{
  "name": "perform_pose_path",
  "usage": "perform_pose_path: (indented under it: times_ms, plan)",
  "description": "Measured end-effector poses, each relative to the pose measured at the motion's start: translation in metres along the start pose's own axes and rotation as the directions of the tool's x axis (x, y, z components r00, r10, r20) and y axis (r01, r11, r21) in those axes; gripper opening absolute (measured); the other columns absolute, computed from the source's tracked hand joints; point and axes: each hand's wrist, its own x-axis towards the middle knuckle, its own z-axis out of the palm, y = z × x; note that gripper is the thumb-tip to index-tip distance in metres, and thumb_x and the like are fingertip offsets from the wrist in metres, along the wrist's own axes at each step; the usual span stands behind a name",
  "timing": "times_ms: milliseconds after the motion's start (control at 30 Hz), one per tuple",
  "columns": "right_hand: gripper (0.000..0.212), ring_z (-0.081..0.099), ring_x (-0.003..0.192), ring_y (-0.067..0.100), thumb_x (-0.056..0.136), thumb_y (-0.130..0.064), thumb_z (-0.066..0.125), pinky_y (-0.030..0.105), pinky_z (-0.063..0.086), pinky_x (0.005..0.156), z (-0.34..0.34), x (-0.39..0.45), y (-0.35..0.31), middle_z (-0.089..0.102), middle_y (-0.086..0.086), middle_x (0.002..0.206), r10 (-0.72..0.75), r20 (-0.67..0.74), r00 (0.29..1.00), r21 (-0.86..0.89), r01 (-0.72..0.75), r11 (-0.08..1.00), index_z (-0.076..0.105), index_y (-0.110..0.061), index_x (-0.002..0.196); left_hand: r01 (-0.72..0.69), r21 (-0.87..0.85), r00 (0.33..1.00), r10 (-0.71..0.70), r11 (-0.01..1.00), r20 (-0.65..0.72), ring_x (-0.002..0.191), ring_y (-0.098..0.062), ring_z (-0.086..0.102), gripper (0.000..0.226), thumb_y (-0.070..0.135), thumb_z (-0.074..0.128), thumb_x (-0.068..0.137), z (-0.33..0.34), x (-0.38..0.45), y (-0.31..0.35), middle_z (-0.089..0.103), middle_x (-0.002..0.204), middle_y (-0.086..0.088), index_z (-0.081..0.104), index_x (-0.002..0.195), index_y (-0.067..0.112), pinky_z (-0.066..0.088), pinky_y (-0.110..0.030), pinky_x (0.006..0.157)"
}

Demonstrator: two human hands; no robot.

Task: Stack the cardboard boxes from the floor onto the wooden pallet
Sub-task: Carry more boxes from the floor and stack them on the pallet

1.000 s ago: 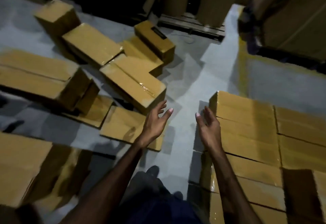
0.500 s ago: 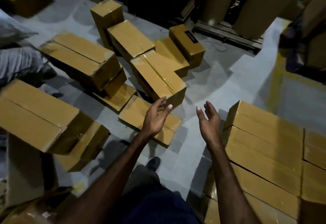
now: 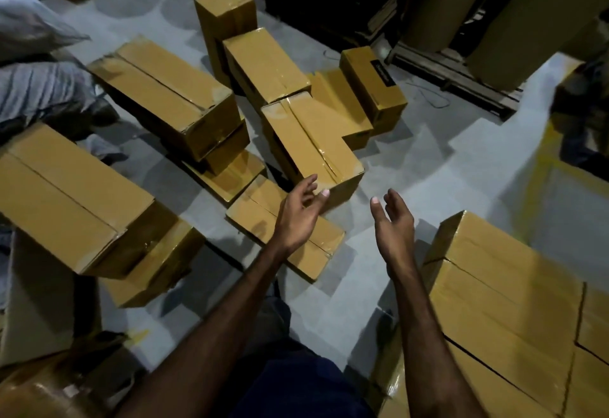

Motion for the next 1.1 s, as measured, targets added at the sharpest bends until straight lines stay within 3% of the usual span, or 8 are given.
perform_pose_path:
  times_ms: [167,300,433,700,800,933,1100]
  plan:
    - [0.063,0.044,0.149,0.023,0.104,-0.044,0.063,0.042,0.039,0.117,0.037,0.050,-0.013,0.045,0.000,0.164,0.000,0.050,0.999,-0.093,0.004,0.996,0.042,-0.025,0.160,0.058,-0.035,0.998,-0.058,0.998,-0.017,0.136,-0.017,0.054,0.056,0.041,0.061,0.105,-0.021,0.063,-0.010,0.055,0.153,0.000,0.046,0.158,0.028,0.048,-0.031,0.102]
    - [0.065,0.044,0.149,0.023,0.103,-0.044,0.064,0.044,0.039,0.120,0.062,0.094,-0.030,0.045,0.001,0.164,0.036,0.044,0.998,-0.149,-0.029,0.988,0.041,-0.023,0.161,0.111,0.000,0.993,-0.111,0.994,0.032,0.136,-0.020,0.055,0.056,0.044,0.062,0.104,-0.035,0.123,-0.016,0.057,0.151,0.000,0.047,0.157,0.029,0.050,-0.040,0.108]
    - [0.066,0.044,0.150,0.024,0.104,-0.044,0.064,0.044,0.039,0.120,0.076,0.136,-0.040,0.045,0.001,0.164,0.047,0.042,0.998,-0.205,-0.037,0.978,0.040,-0.023,0.161,0.126,0.058,0.988,-0.131,0.990,0.078,0.136,-0.023,0.053,0.058,0.045,0.061,0.104,-0.037,0.174,-0.022,0.055,0.153,-0.003,0.045,0.157,0.027,0.048,-0.038,0.105]
    - [0.067,0.044,0.149,0.024,0.103,-0.044,0.065,0.047,0.038,0.122,0.079,0.230,-0.037,0.047,0.004,0.162,0.072,0.190,0.979,-0.306,-0.011,0.952,0.042,-0.019,0.160,0.227,0.043,0.974,-0.226,0.973,-0.025,0.135,-0.023,0.056,0.064,0.054,0.062,0.101,-0.017,0.234,-0.038,0.057,0.151,-0.004,0.046,0.157,0.027,0.049,-0.047,0.111]
    - [0.065,0.046,0.147,0.026,0.103,-0.040,0.066,0.048,0.039,0.122,0.088,0.274,-0.026,0.048,0.007,0.161,0.082,0.305,0.949,-0.357,0.034,0.933,0.043,-0.014,0.159,0.292,0.054,0.954,-0.287,0.955,-0.083,0.134,-0.022,0.056,0.075,0.066,0.059,0.093,-0.004,0.246,-0.050,0.057,0.151,-0.002,0.046,0.157,0.028,0.049,-0.050,0.111]
    - [0.068,0.046,0.147,0.026,0.102,-0.039,0.067,0.048,0.041,0.120,0.101,0.335,-0.003,0.048,0.009,0.161,0.105,0.501,0.859,-0.424,0.138,0.895,0.043,-0.011,0.159,0.383,0.075,0.907,-0.360,0.921,-0.217,0.130,-0.019,0.057,0.065,0.053,0.061,0.102,0.021,0.259,-0.067,0.058,0.149,-0.003,0.046,0.157,0.022,0.047,-0.036,0.106]
    - [0.070,0.049,0.145,0.027,0.101,-0.044,0.067,0.043,0.043,0.117,0.101,0.411,0.038,0.050,0.010,0.159,0.172,0.614,0.770,-0.522,0.233,0.820,0.044,-0.011,0.159,0.468,0.026,0.842,-0.436,0.884,-0.318,0.137,-0.028,0.055,0.076,0.061,0.061,0.097,0.067,0.295,-0.107,0.054,0.155,-0.007,0.046,0.158,0.020,0.049,-0.047,0.110]
